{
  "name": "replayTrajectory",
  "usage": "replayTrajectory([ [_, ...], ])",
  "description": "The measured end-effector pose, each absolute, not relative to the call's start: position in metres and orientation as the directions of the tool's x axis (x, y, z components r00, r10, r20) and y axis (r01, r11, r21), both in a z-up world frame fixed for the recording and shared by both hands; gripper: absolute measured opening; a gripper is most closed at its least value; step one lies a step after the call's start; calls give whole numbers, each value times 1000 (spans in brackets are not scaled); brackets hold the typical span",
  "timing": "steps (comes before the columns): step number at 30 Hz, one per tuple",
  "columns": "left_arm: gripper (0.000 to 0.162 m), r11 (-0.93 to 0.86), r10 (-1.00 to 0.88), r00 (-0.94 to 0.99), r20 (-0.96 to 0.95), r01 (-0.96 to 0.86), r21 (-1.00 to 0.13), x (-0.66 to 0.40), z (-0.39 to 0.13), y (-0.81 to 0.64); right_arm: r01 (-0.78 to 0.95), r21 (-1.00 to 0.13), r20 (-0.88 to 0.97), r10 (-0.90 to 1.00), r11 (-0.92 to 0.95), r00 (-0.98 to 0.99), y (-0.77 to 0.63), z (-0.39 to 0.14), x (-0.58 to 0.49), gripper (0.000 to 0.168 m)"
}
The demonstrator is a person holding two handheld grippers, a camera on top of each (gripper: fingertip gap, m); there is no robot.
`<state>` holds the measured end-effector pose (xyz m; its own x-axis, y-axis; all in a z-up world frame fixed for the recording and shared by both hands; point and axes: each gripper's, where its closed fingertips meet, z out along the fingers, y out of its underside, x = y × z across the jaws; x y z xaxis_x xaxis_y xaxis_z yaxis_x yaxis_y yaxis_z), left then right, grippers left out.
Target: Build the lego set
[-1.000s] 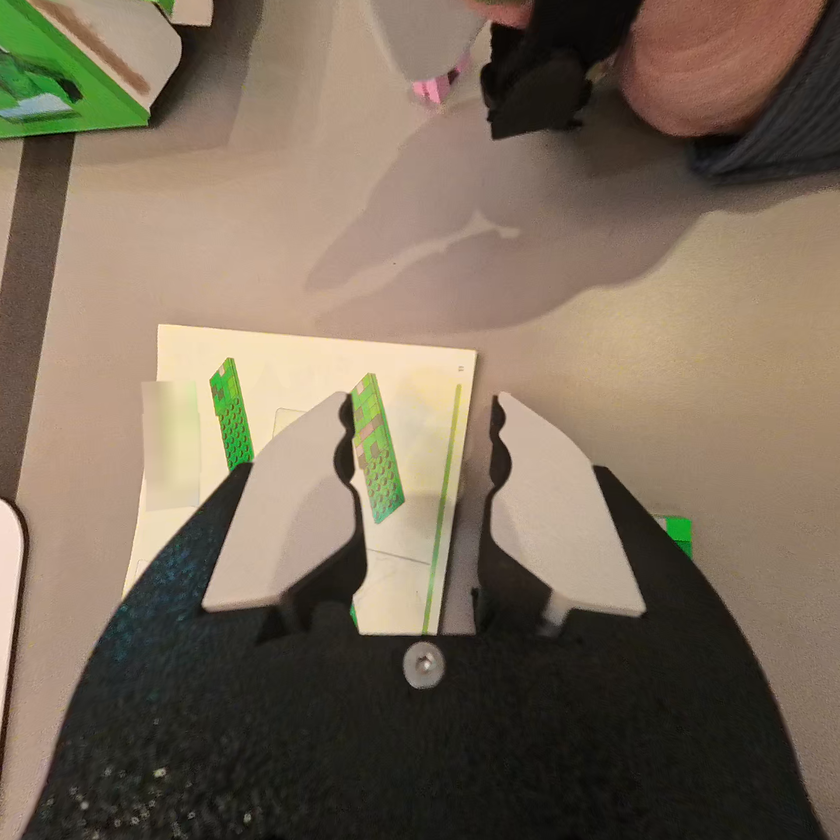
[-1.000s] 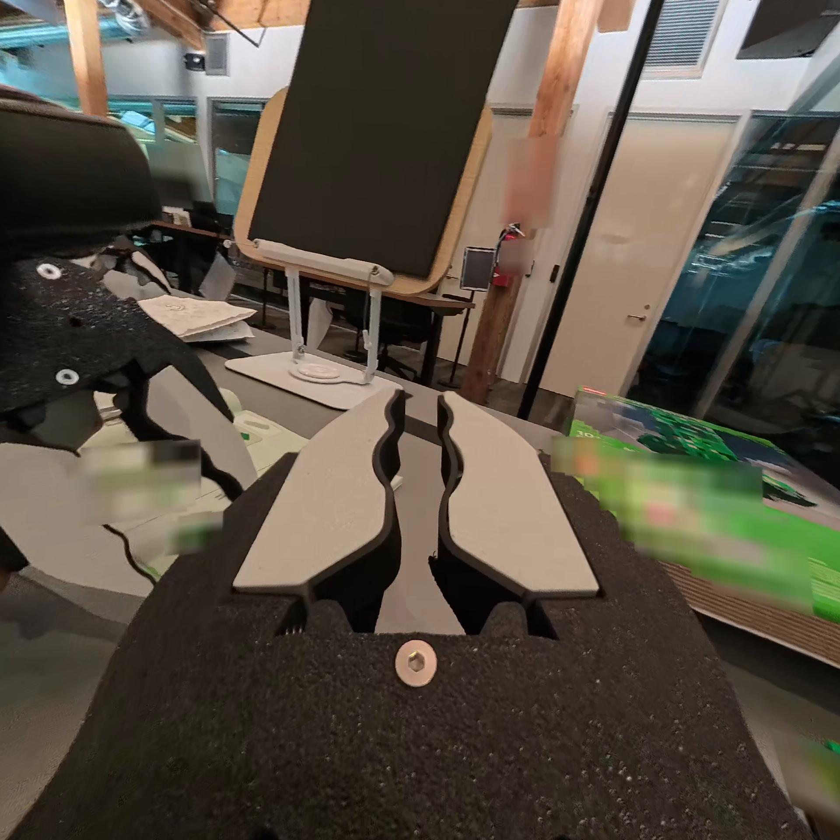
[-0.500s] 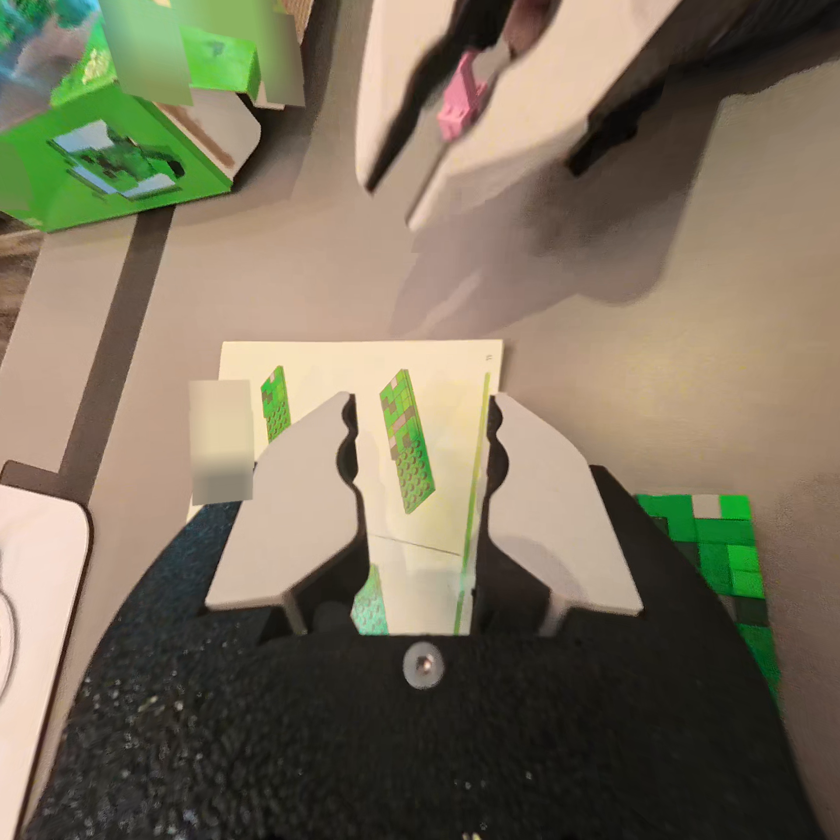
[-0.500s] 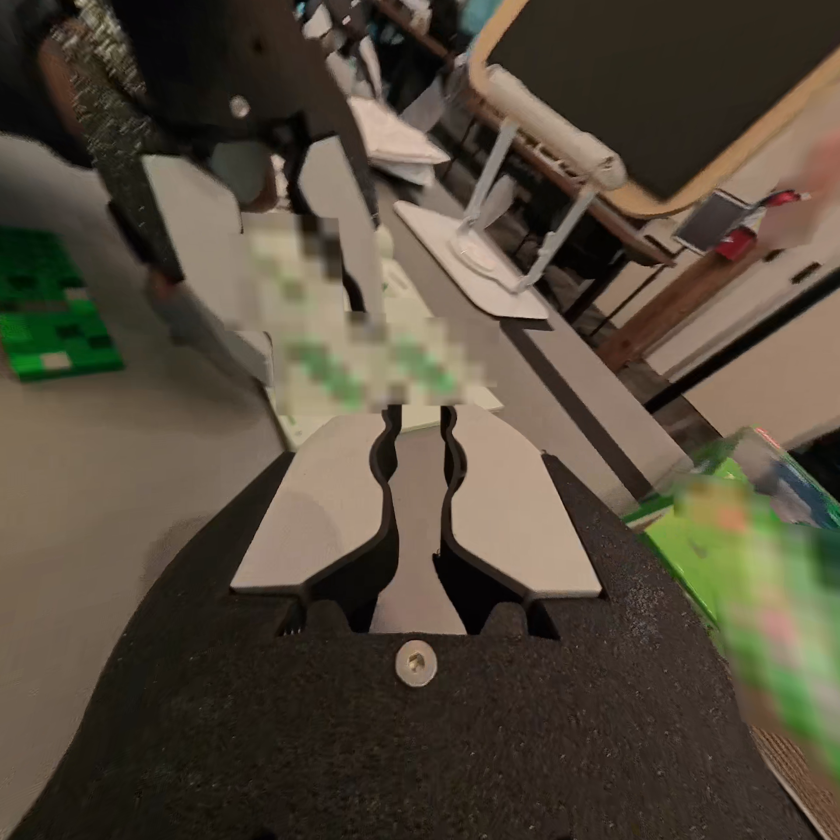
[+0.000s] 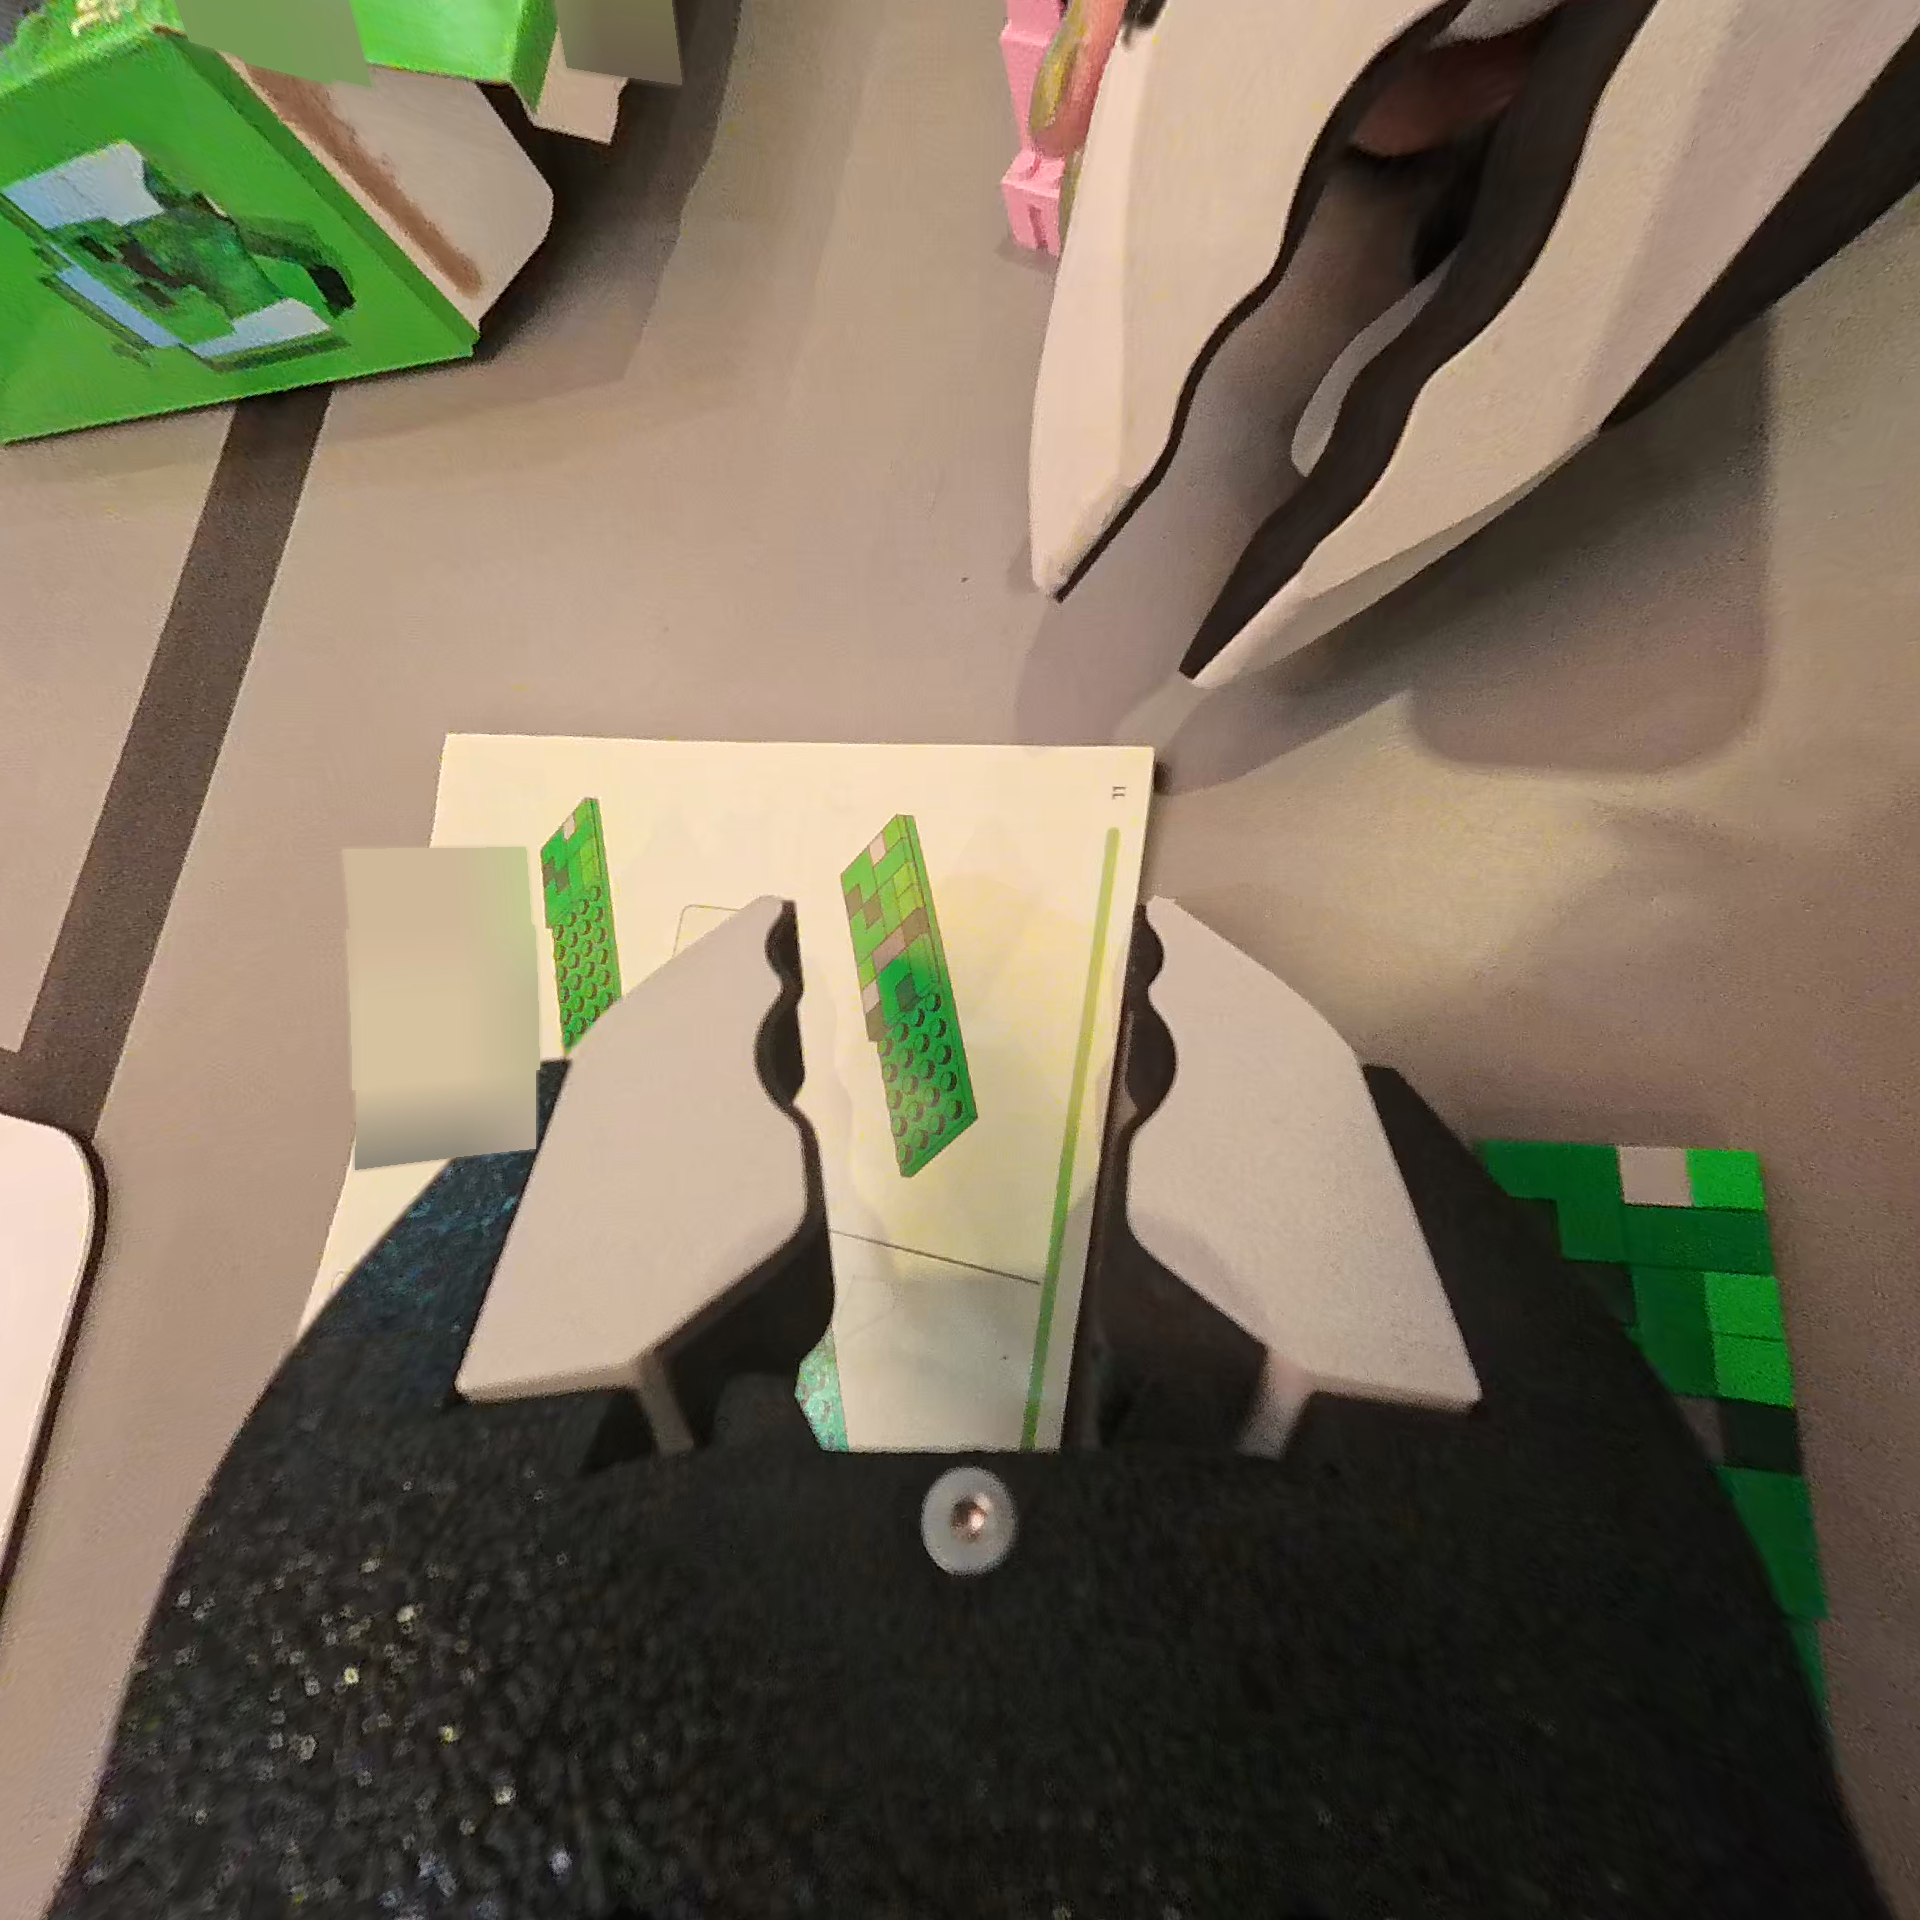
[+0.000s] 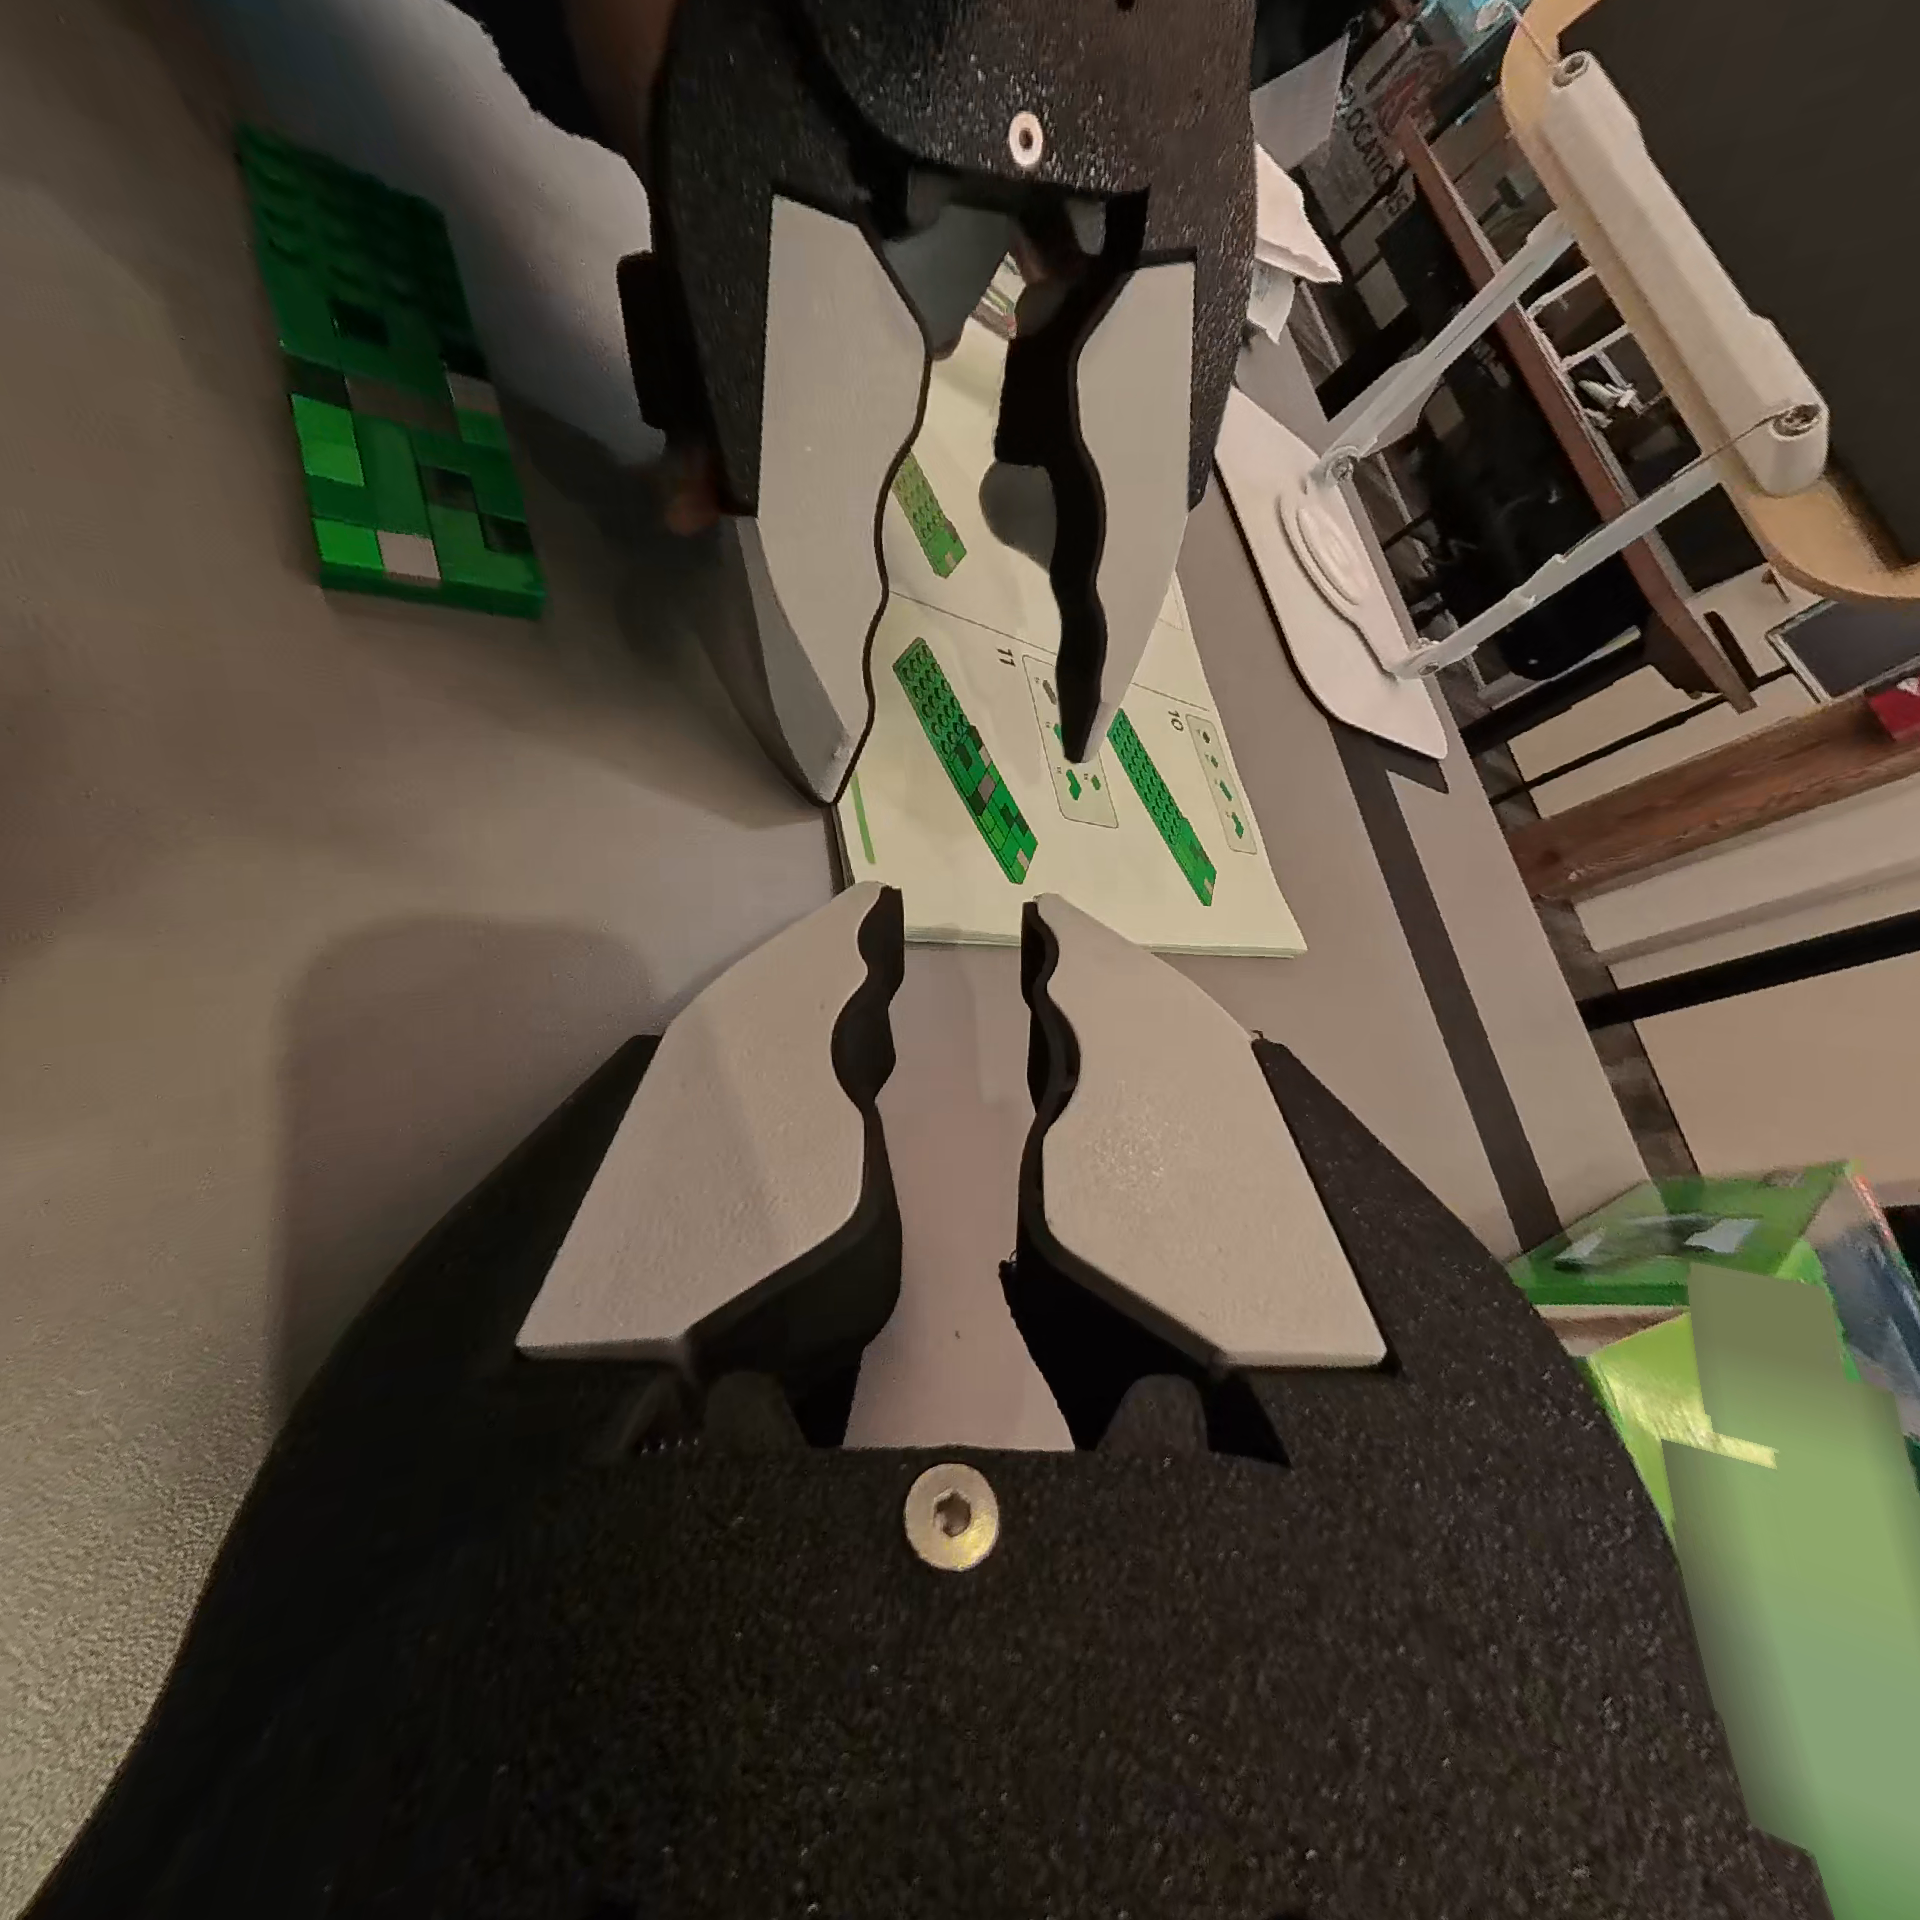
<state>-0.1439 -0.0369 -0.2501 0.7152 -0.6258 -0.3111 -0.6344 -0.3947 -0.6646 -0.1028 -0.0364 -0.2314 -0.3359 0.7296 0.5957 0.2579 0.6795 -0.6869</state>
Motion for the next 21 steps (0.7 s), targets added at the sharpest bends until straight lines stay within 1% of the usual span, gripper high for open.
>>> replayTrajectory([
  [4, 60, -387, -609, 729, -314, -618, -684, -145, -245, -35, 263, -683, 591, 728, 681, -348, -38, -234, -103, 19],
  [12, 60, -404, -587, 764, -267, -562, -722, -150, -237, -34, 268, -661, 584, 705, 701, -402, -45, -241, -102, 9],
  [21, 61, -411, -580, 773, -256, -550, -727, -154, -236, -34, 288, -658, 576, 711, 696, -403, -46, -244, -105, 9],
])
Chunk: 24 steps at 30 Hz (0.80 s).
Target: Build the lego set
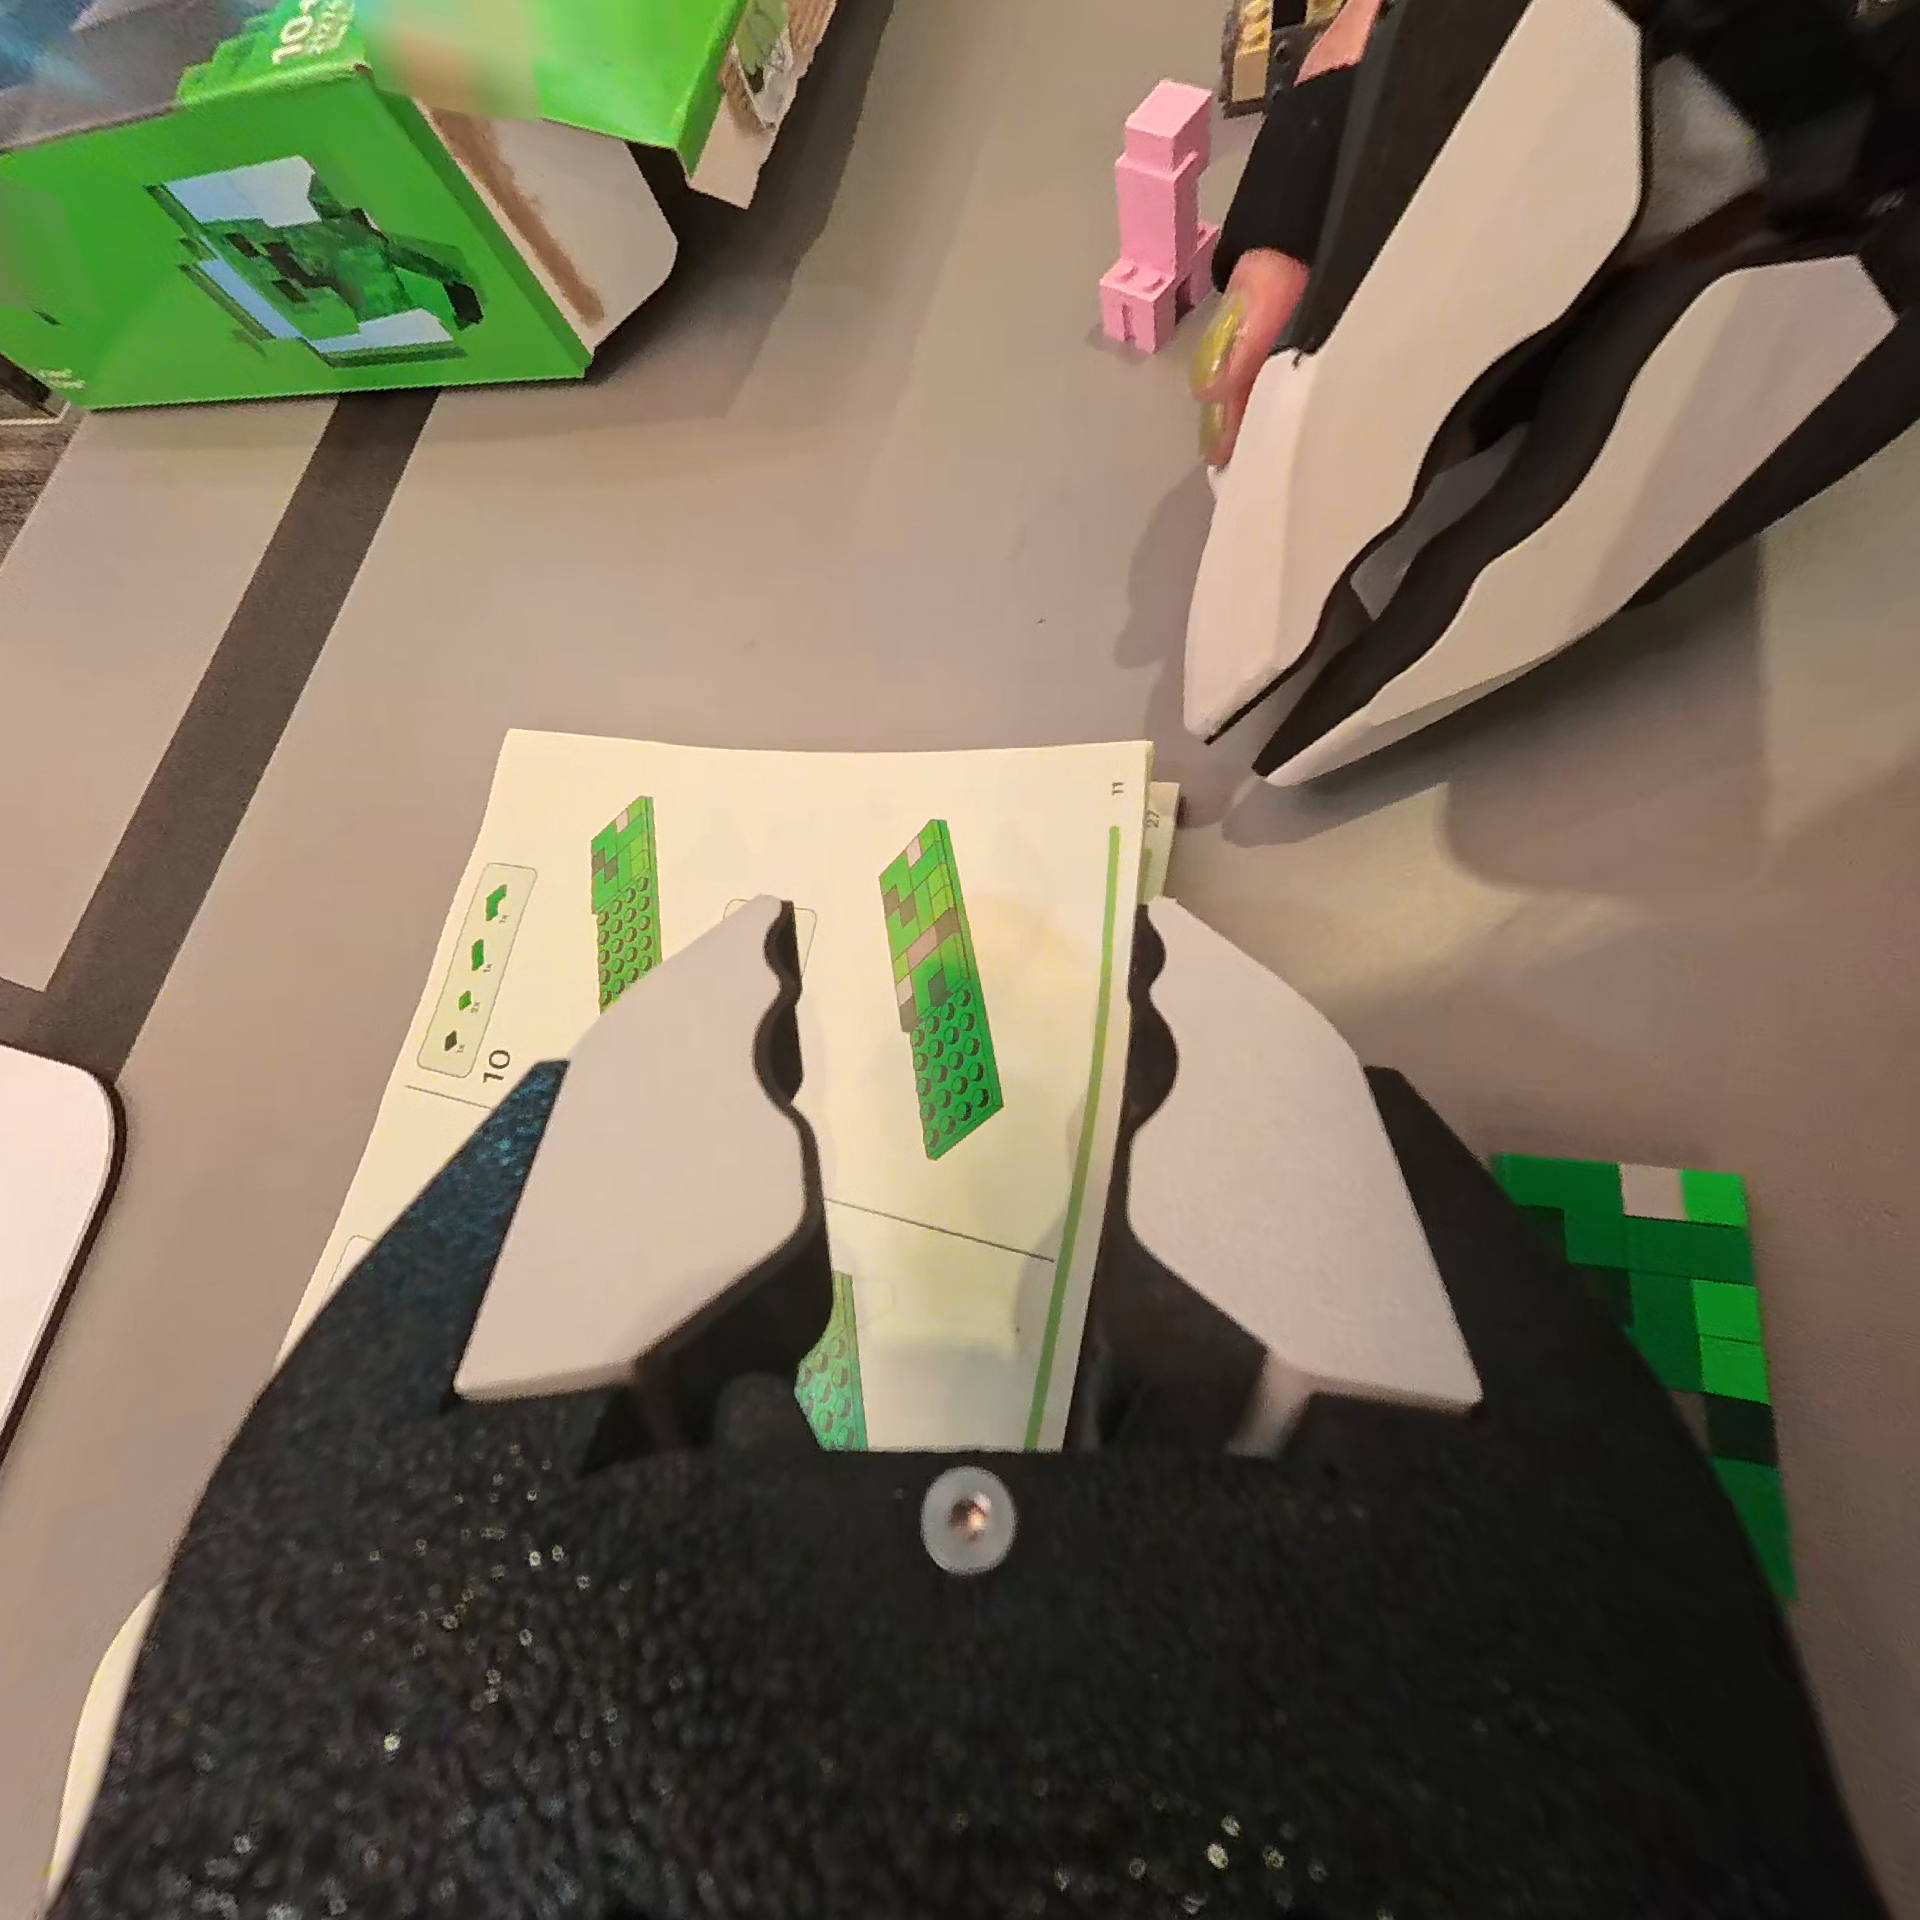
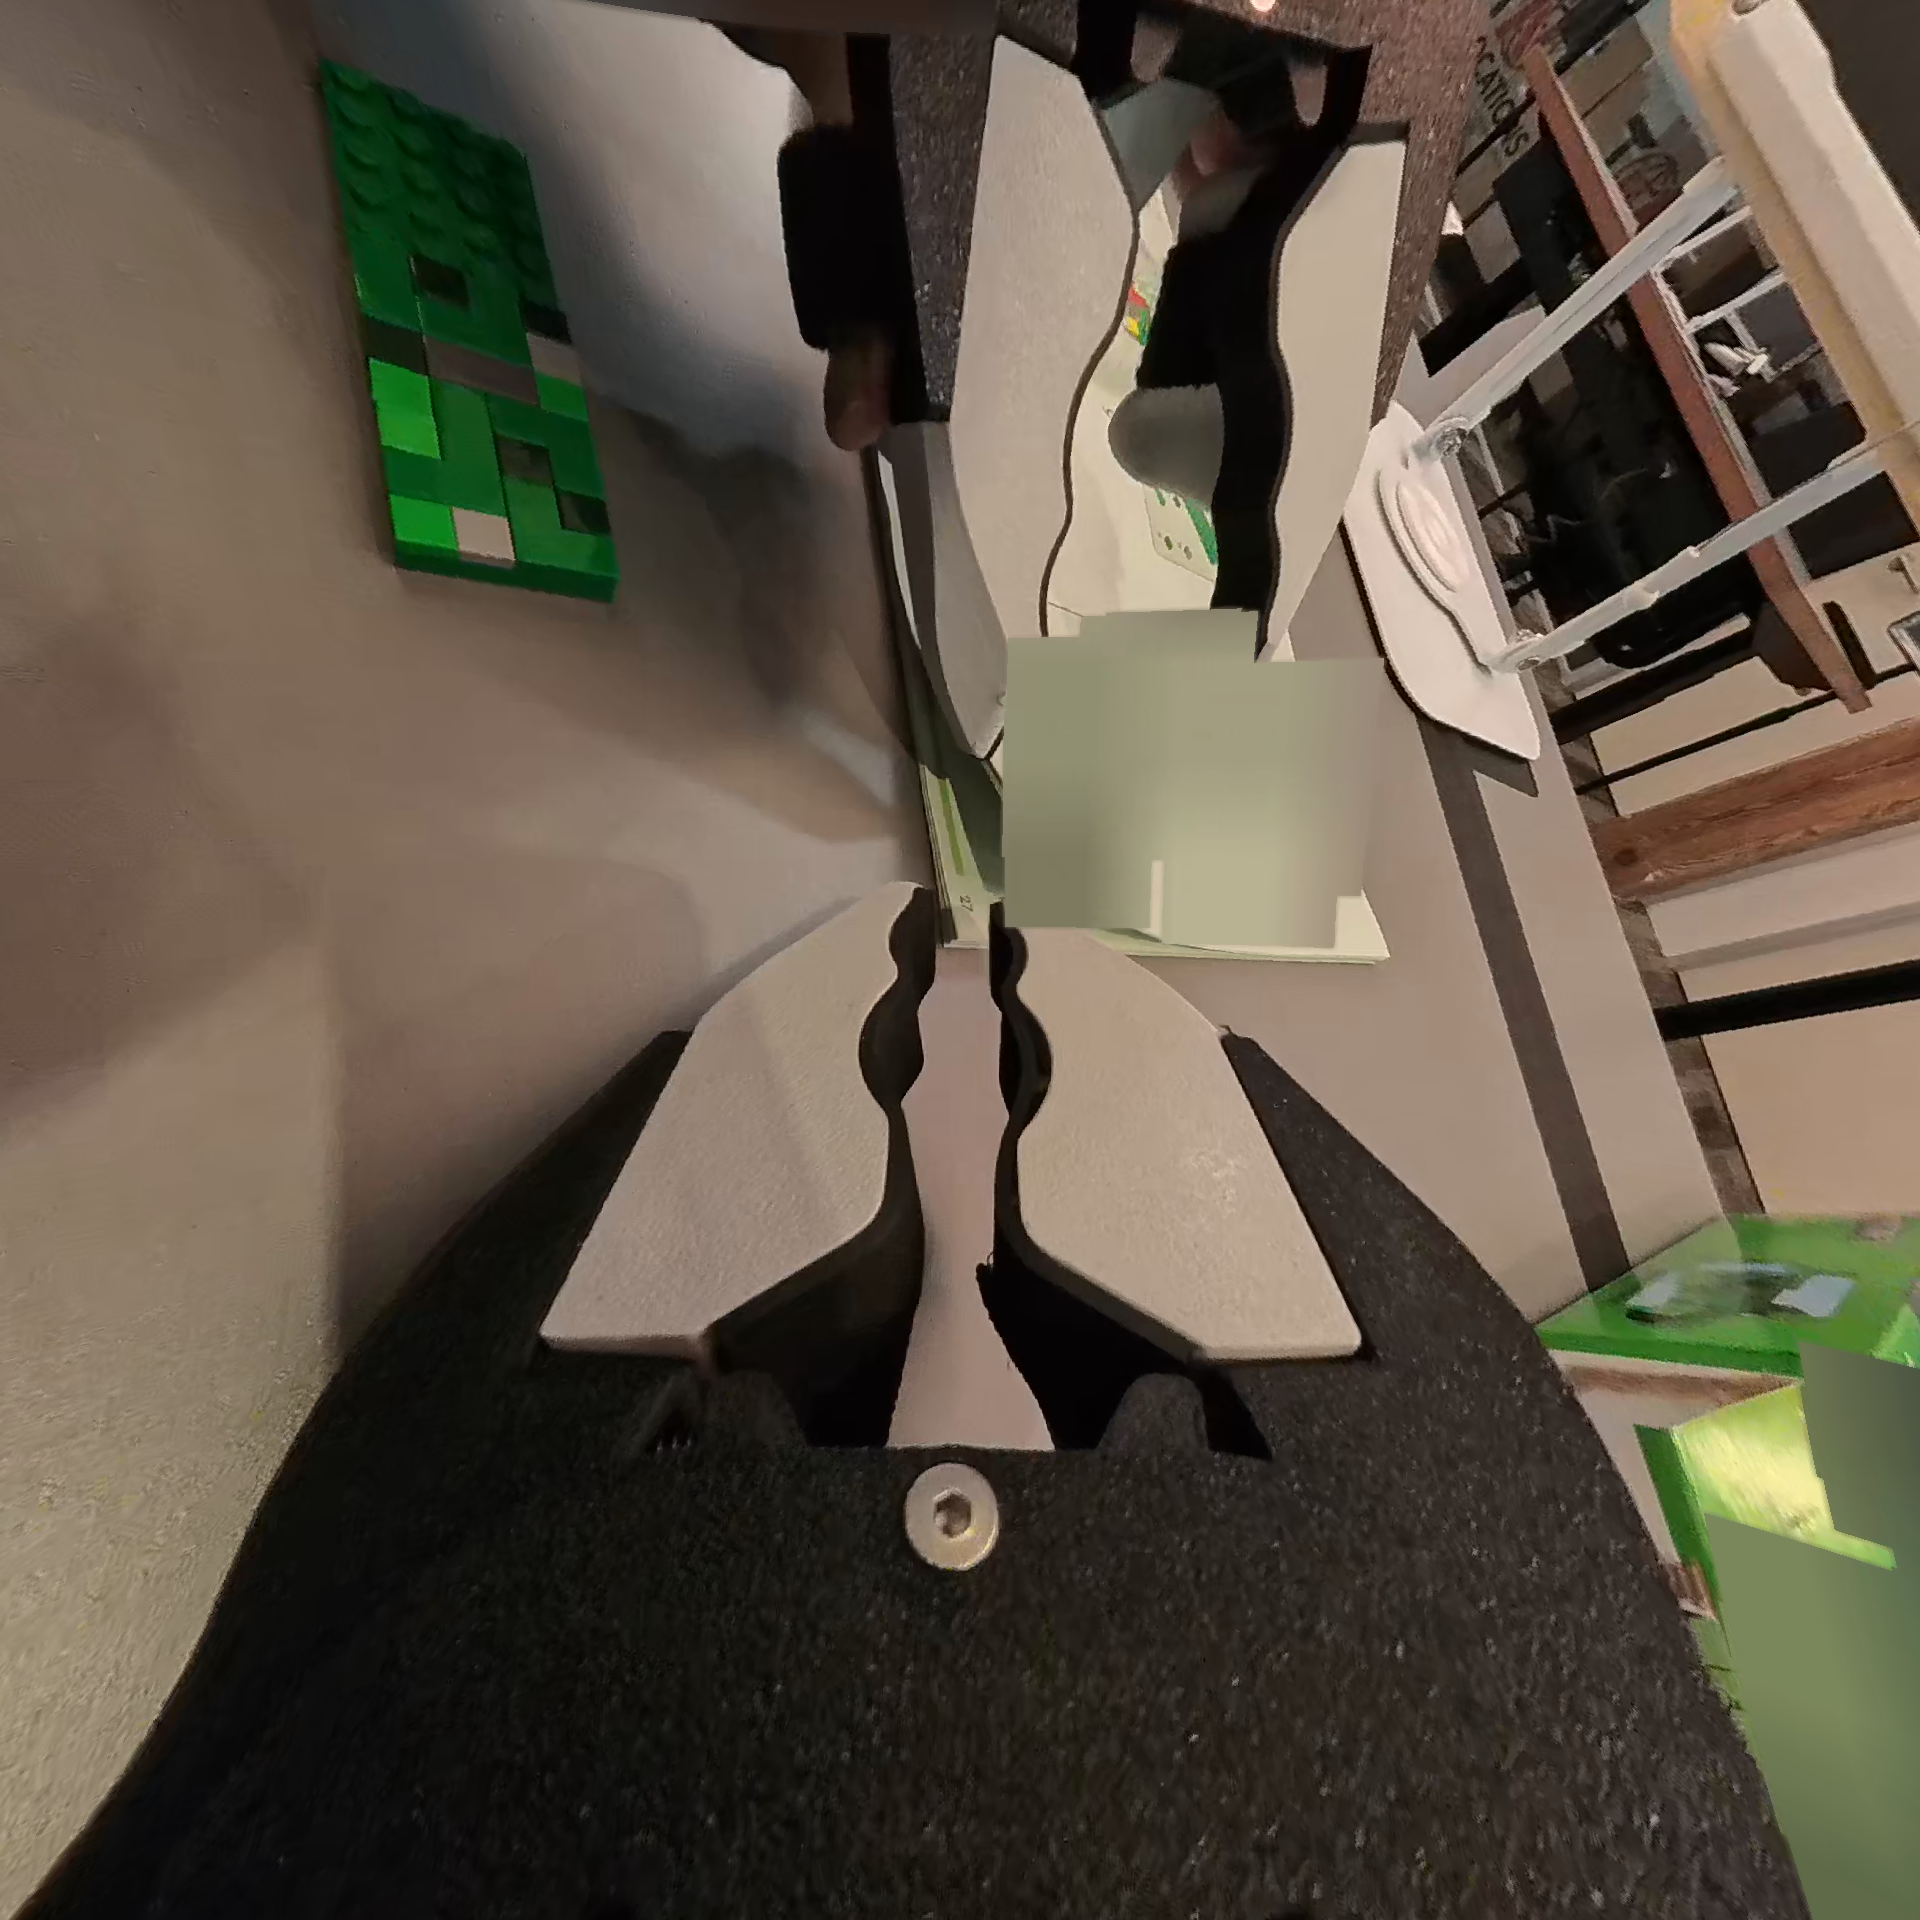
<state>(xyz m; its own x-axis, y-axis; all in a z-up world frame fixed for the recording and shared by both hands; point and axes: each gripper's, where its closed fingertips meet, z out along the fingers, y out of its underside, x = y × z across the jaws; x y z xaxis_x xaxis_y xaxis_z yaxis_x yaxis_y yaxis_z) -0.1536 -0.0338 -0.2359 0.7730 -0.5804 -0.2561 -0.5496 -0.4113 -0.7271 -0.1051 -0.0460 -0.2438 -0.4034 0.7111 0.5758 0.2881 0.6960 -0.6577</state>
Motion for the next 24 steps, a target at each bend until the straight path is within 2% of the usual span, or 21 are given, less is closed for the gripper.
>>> replayTrajectory([
  [24, 61, -423, -578, 782, -232, -530, -735, -153, -236, -34, 310, -630, 620, 702, 712, -351, -44, -245, -115, 3],
])
